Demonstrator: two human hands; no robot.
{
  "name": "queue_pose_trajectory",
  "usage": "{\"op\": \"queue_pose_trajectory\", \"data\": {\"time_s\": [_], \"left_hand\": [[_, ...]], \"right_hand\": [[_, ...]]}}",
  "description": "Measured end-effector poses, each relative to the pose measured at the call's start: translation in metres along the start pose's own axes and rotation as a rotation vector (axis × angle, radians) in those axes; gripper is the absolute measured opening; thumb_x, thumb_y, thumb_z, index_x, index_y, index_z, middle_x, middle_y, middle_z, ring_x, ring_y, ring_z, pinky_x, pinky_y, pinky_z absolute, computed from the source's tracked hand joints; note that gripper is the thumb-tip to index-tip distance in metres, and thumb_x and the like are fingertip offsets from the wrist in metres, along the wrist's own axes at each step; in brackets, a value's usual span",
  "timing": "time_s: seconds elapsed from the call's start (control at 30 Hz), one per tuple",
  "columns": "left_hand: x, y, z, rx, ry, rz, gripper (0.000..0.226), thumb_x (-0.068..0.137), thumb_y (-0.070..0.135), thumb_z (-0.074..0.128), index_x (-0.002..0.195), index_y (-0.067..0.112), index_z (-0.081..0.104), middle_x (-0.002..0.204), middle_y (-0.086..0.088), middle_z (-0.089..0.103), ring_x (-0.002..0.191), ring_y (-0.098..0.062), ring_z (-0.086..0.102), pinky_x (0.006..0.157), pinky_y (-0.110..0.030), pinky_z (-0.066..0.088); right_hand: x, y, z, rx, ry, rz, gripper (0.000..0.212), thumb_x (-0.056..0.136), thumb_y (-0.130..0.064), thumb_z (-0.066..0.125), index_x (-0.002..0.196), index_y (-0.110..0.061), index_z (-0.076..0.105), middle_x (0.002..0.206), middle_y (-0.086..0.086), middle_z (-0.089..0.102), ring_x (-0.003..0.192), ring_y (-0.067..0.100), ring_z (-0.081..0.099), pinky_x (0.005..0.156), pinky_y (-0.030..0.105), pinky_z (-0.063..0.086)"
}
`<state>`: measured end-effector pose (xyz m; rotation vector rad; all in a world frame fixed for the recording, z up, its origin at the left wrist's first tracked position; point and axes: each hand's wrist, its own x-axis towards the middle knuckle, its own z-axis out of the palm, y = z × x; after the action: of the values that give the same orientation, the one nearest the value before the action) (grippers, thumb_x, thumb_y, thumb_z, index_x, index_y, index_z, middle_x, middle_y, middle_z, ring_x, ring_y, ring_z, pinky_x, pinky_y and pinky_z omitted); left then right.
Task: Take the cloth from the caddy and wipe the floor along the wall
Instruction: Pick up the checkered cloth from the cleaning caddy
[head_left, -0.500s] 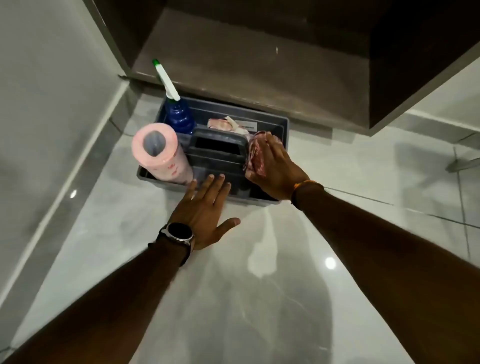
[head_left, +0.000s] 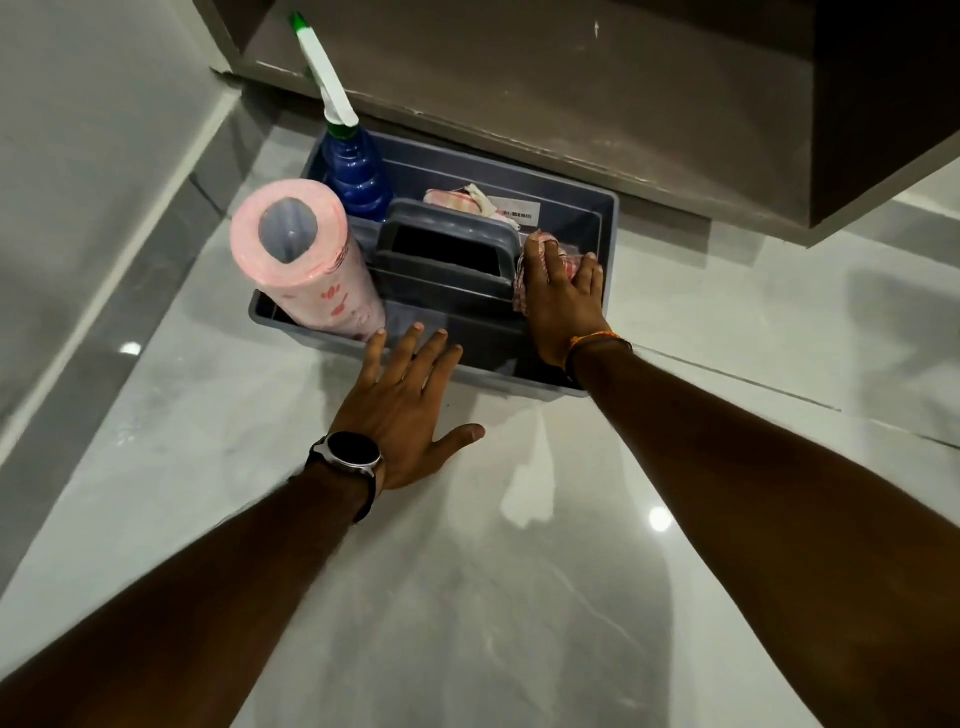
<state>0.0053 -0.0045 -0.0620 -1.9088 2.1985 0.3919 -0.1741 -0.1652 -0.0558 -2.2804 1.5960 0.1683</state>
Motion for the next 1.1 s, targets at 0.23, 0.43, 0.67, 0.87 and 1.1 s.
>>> {"op": "queue_pose_trajectory", "data": {"time_s": [0.23, 0.43, 0.67, 0.87, 1.1], "left_hand": [[0.004, 0.000, 0.006, -0.040, 0.010, 0.000, 0.105, 0.086, 0.086, -0.005, 0.166, 0.020, 0.010, 0.176, -0.009, 0.004, 0.162, -0.033, -0.007, 0.125, -0.060, -0.012], [-0.018, 0.005, -0.015, -0.124, -0.005, -0.046, 0.104, 0.088, 0.084, -0.007, 0.167, 0.018, 0.002, 0.176, -0.008, -0.011, 0.160, -0.030, -0.019, 0.128, -0.060, -0.011], [-0.090, -0.003, -0.042, -0.221, 0.033, -0.098, 0.100, 0.092, 0.080, 0.003, 0.166, 0.014, -0.001, 0.176, -0.009, -0.011, 0.161, -0.028, -0.017, 0.128, -0.059, -0.009], [-0.165, -0.026, -0.014, -0.276, 0.044, -0.196, 0.101, 0.092, 0.080, -0.001, 0.166, 0.010, 0.002, 0.176, -0.011, -0.007, 0.161, -0.030, -0.015, 0.129, -0.058, -0.005], [-0.239, -0.060, 0.060, -0.389, 0.050, -0.370, 0.101, 0.094, 0.081, 0.003, 0.166, 0.010, 0.005, 0.175, -0.012, -0.005, 0.162, -0.032, -0.009, 0.131, -0.056, 0.001]], "right_hand": [[-0.012, -0.016, -0.053, 1.235, 0.124, 0.153, 0.043, 0.109, -0.005, 0.042, 0.152, 0.003, 0.040, 0.148, 0.020, 0.054, 0.141, 0.033, 0.050, 0.120, 0.038, 0.041], [-0.050, -0.021, -0.091, 2.081, 0.073, 0.409, 0.040, 0.112, -0.019, 0.037, 0.144, -0.002, 0.052, 0.149, 0.025, 0.054, 0.133, 0.043, 0.056, 0.114, 0.060, 0.043], [-0.120, -0.048, -0.103, 2.292, -0.109, 0.401, 0.052, 0.109, -0.040, 0.039, 0.143, -0.003, 0.055, 0.151, 0.021, 0.055, 0.140, 0.041, 0.051, 0.121, 0.056, 0.035], [-0.164, -0.091, -0.072, 2.287, -0.293, 0.273, 0.059, 0.108, -0.049, 0.037, 0.128, -0.007, 0.071, 0.140, 0.018, 0.065, 0.129, 0.039, 0.063, 0.102, 0.053, 0.055], [-0.176, -0.175, -0.009, 2.143, -0.539, 0.386, 0.057, 0.102, -0.050, 0.048, 0.144, -0.012, 0.058, 0.144, 0.016, 0.062, 0.127, 0.039, 0.064, 0.094, 0.054, 0.059]]}}
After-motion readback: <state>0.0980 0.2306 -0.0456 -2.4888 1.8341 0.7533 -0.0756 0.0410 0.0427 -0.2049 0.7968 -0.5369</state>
